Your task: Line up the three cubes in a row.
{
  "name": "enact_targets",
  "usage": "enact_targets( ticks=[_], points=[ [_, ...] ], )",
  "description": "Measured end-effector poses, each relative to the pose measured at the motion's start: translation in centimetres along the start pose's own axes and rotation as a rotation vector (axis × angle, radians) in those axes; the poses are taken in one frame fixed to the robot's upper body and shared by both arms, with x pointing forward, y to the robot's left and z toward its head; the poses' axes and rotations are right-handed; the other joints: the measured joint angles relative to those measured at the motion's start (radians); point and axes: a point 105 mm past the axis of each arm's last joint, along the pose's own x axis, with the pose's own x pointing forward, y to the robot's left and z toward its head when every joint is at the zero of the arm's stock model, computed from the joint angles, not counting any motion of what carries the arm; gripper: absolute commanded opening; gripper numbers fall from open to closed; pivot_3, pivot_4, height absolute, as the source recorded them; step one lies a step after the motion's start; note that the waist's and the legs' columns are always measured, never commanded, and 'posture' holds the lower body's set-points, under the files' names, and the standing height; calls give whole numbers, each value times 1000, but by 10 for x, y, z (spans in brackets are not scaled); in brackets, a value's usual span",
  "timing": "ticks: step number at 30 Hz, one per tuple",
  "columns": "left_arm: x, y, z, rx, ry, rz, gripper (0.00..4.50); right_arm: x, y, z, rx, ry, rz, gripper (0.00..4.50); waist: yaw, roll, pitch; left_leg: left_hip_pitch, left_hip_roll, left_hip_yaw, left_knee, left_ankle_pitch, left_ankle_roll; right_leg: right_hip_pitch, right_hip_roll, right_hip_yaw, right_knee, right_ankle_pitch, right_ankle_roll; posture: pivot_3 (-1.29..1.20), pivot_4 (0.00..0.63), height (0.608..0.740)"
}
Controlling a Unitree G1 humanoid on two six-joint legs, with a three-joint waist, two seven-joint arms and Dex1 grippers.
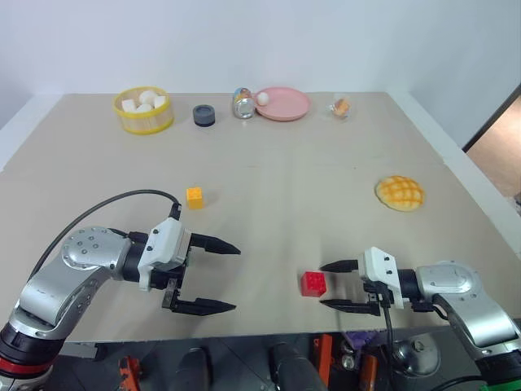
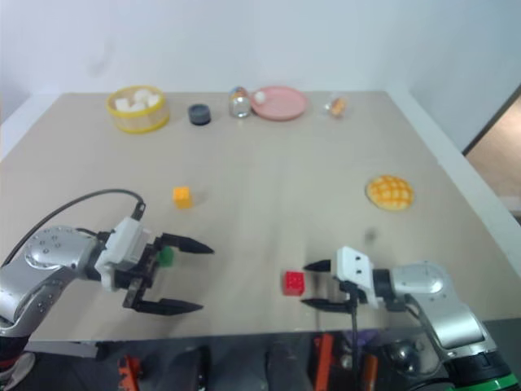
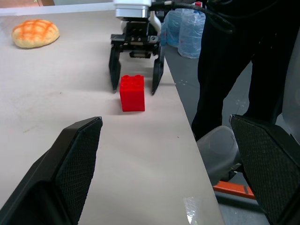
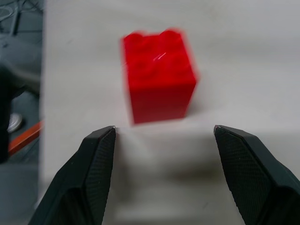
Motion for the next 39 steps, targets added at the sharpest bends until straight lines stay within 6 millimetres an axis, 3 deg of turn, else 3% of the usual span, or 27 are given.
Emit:
enact_targets(
  ticks=[23,30,39],
  points=[
    [-7,8,-6,-13,14,55,4500,11,-7,0,0,-28,23,3459,-1,-1,-1,1,1,0,0,0,0,0,1,0,0,0,-1,0,150,740],
    [-10,13,-11,-24,22,72,4500,21,-1,2,4,-55,51,1304,-4,-3,-2,2,3,0,-1,0,0,0,3,0,0,1,-2,0,150,740],
    [-13,16,-14,-18,34,79,4500,27,-3,6,-28,-62,60,1125,-4,-3,-2,2,3,0,-1,0,0,0,3,0,0,2,-3,0,150,740]
  ],
)
